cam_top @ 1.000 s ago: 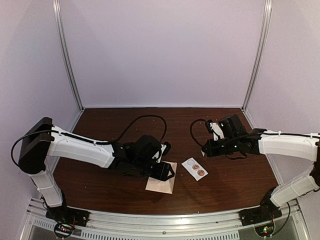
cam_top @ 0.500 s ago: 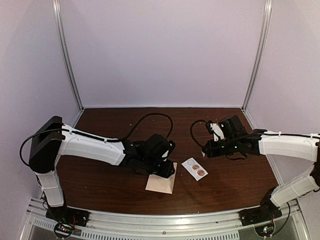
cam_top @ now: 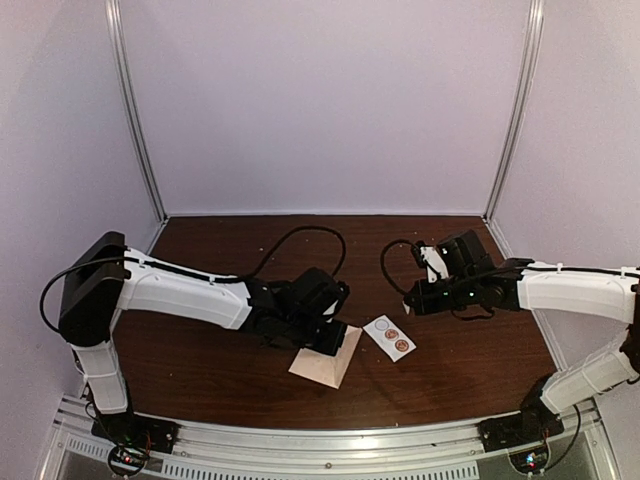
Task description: Place the letter into the envelope and seal it
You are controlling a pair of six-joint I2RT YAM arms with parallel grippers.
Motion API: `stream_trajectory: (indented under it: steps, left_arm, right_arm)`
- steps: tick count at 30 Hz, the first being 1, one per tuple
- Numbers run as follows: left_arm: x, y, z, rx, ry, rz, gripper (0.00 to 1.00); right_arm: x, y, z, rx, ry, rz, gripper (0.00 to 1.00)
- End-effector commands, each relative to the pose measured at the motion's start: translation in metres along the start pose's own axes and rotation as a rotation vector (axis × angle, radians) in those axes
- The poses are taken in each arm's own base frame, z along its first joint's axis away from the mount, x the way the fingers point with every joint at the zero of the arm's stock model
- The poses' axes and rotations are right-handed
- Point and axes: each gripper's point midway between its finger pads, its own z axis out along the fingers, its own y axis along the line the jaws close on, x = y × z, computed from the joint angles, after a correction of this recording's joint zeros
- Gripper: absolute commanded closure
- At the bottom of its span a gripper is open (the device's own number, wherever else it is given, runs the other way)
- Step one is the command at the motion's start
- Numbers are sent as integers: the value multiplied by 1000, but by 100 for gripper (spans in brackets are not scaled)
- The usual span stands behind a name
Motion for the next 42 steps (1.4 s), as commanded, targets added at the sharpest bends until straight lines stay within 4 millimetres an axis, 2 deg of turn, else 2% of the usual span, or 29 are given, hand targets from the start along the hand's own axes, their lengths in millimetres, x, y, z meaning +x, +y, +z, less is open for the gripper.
stream_trajectory:
  steps: [1,5,11,14,19,24,28,30,33,36,39,42]
  left_arm:
    - [1,-2,3,-1,2,5,100]
    - [6,-5,1,29,19,20,100]
    - [19,-36,-16,235,54,139,100]
    - [30,-42,-17,294,90,199,100]
    - [38,-38,-11,290,97,281,100]
    - [29,-25,-5,209,52,323,99]
    - [21,-12,-2,126,15,352,92]
    - [17,-9,-4,100,3,354,84]
    - [5,-14,-17,100,-39,343,72]
    - [-11,-25,-42,112,-109,327,64]
    - [-19,-43,-64,158,-154,314,63]
    - [-8,-65,-73,251,-132,312,66]
  right_arm:
    - [-1,-3,-3,18,-16,-5,100]
    - [0,-4,-4,19,-15,-4,100]
    - [2,-2,-4,11,-5,-9,100]
    - [3,0,-4,0,-1,-9,100]
    - [2,7,-5,-39,-3,-8,100]
    - [3,14,-10,-77,-11,-2,100]
    - [8,14,-11,-86,-9,11,100]
    - [10,14,-11,-93,-11,16,100]
    - [12,14,-10,-95,-9,17,100]
    - [12,14,-10,-95,-12,16,100]
    - [13,14,-11,-99,-15,13,100]
    - [13,14,-11,-103,-19,13,100]
